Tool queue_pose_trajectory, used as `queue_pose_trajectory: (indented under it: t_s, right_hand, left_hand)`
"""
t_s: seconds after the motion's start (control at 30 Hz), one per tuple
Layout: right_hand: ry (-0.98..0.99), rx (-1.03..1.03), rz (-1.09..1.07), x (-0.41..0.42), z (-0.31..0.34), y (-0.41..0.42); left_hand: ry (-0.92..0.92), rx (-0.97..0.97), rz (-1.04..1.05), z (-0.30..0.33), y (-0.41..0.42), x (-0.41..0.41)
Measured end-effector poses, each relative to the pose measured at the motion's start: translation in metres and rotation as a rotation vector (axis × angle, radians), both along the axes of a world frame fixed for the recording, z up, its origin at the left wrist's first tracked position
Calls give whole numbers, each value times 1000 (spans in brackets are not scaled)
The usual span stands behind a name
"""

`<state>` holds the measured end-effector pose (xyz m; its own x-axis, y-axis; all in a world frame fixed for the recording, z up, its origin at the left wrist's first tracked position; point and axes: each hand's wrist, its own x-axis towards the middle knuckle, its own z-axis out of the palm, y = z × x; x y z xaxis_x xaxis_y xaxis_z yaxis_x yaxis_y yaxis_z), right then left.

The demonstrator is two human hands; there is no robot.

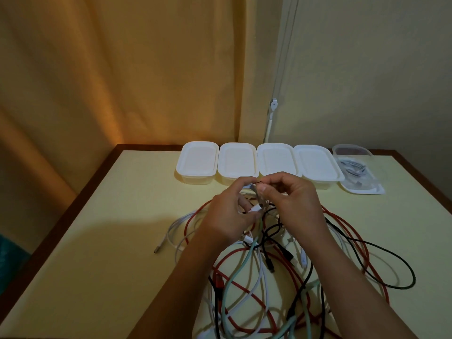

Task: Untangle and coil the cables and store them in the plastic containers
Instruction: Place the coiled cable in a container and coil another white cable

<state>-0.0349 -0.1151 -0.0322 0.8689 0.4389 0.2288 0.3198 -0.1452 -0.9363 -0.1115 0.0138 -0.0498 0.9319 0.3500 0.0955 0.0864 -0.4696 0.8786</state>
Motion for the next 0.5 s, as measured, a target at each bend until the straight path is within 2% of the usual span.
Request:
queue_pose_trajectory:
  t_s: [0.1,0.2,0.33,0.5]
  right_hand:
    - [-79,-51,110,-5,4,1]
    - [-122,-103,183,-5,7,-1]
    - [-152,-153,175,-3,4,-2]
    - [-181,-211,144,-4,-2,-1]
  left_hand:
    - [-50,54,18,1,0,-1]
    - [-70,13,59,-1,1,-2]
    - [-66,-148,30,-8,3,0]
    - [-70,-182,-27,-9,5,1]
